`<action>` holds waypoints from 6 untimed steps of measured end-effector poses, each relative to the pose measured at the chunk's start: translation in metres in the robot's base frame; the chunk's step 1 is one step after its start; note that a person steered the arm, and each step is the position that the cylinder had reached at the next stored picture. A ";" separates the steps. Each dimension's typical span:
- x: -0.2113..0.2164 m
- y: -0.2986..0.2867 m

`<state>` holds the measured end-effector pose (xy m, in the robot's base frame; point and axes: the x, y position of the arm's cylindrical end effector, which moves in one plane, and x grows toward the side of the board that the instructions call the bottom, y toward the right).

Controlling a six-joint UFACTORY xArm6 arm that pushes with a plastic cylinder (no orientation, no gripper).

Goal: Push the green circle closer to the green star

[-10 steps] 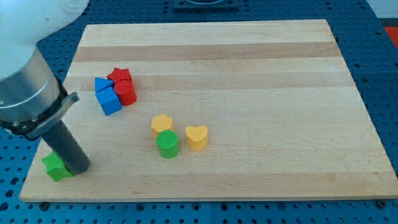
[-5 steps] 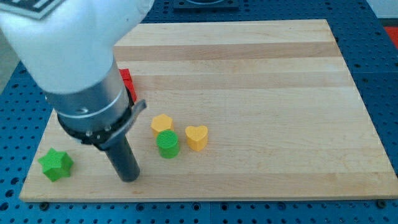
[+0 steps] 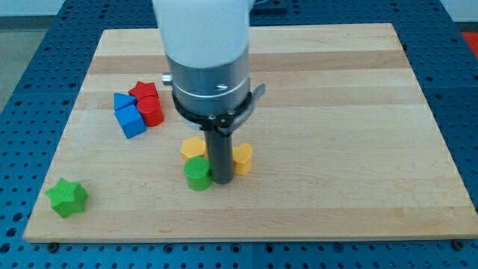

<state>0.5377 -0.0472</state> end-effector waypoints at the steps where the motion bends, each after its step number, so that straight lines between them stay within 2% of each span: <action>1: -0.005 -0.029; 6: 0.007 -0.136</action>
